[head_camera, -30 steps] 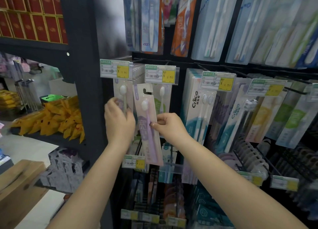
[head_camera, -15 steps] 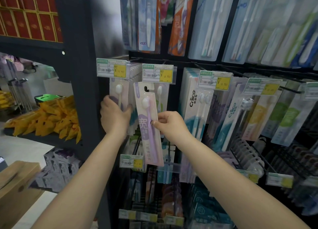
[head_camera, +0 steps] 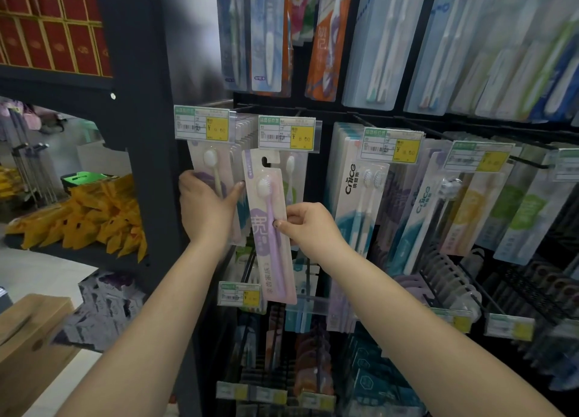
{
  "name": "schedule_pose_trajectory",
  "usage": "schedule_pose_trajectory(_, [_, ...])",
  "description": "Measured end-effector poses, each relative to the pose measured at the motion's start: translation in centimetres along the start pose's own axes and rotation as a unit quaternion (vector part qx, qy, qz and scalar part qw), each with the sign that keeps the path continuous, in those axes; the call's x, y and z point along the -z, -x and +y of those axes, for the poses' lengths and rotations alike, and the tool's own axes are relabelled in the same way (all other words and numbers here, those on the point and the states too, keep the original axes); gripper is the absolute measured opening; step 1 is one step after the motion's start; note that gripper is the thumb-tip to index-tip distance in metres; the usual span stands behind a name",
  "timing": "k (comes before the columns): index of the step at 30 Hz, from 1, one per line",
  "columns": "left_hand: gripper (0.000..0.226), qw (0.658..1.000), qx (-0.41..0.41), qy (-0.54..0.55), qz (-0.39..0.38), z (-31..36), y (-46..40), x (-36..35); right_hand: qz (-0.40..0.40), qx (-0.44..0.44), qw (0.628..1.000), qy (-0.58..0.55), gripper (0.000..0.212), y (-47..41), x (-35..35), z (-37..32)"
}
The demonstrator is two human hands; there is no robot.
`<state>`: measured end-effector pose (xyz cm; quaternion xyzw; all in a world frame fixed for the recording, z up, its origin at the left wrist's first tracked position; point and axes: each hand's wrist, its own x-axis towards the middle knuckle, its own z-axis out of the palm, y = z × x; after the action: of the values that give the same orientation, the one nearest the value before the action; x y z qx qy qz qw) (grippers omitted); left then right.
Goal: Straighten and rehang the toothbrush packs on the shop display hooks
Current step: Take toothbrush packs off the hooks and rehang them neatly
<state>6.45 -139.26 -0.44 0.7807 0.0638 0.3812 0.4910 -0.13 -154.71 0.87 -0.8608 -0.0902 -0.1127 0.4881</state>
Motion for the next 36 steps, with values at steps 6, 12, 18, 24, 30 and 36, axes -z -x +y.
schedule_pose_trajectory(6, [0.058, 1.0, 0.023, 0.007, -0.017, -0.4, 0.1, 0.2, 0.002, 0.004, 1.0, 0.006, 0.017, 0.1, 0.1, 0.3])
schedule_pose_trajectory(12, [0.065, 0.999, 0.033, 0.001, -0.036, -1.4, 1.5, 0.3, 0.002, 0.002, 1.0, 0.001, 0.018, 0.2, 0.4, 0.5])
schedule_pose_trajectory(18, [0.062, 0.998, 0.034, 0.001, -0.049, -1.6, 3.5, 0.4, 0.007, -0.006, 1.0, -0.008, 0.018, 0.5, 0.8, 0.7])
schedule_pose_trajectory(24, [0.07, 0.998, 0.016, 0.032, -0.052, -1.3, 5.2, 0.1, 0.025, -0.015, 1.0, 0.005, 0.02, 0.8, 1.5, 1.0])
schedule_pose_trajectory(30, [0.073, 0.996, 0.002, 0.052, -0.077, -0.5, 6.7, -0.4, 0.039, -0.018, 0.999, 0.015, 0.02, 1.2, 2.5, 1.3])
schedule_pose_trajectory(36, [0.071, 0.994, -0.012, 0.07, -0.083, 0.5, 8.6, -0.7, 0.06, -0.023, 0.998, 0.009, 0.022, 1.8, 3.2, 1.9])
